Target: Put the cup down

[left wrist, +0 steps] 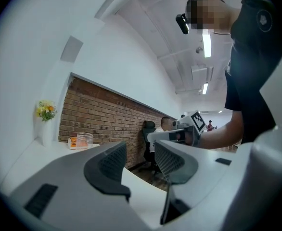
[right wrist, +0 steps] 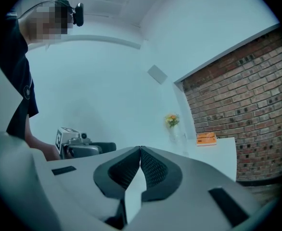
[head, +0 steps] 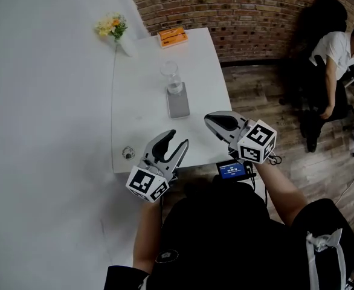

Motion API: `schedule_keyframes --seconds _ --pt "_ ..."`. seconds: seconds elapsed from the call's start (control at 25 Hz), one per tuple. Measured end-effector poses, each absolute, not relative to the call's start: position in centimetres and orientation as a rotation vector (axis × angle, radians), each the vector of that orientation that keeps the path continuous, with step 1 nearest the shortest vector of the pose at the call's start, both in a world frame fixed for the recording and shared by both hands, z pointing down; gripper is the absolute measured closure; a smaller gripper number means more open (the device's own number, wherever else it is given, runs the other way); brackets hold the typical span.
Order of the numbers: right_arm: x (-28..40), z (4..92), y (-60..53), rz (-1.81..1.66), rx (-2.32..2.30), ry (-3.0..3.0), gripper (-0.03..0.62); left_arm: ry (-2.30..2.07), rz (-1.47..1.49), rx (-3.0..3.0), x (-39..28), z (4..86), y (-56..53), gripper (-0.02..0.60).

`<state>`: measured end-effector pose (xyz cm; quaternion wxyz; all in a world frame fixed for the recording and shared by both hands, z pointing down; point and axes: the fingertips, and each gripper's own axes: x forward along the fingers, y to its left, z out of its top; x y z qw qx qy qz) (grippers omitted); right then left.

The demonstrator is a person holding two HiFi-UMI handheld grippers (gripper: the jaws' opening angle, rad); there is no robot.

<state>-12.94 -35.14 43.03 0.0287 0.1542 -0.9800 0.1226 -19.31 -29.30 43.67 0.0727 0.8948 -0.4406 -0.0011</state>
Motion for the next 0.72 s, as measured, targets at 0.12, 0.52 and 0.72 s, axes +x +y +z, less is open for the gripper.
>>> schedule_keyframes --seconds 0.12,0.52,0.72 --pt "-13.36 43.10 -35.04 0.364 0.470 -3.016 0.578 -1.323 -0.010 2.670 -19.34 43.93 -29.12 0.396" --pt "-13.20 43.51 -35.48 0.374 0.509 -2.998 0.579 -1.302 -0.017 2.671 -18.95 43.56 -29.39 0.397" --pt "-12.69 43.80 -35.78 0.377 0.544 -2.991 0.579 -1.290 -0.024 2.669 -18.74 43.85 -29.45 0.397"
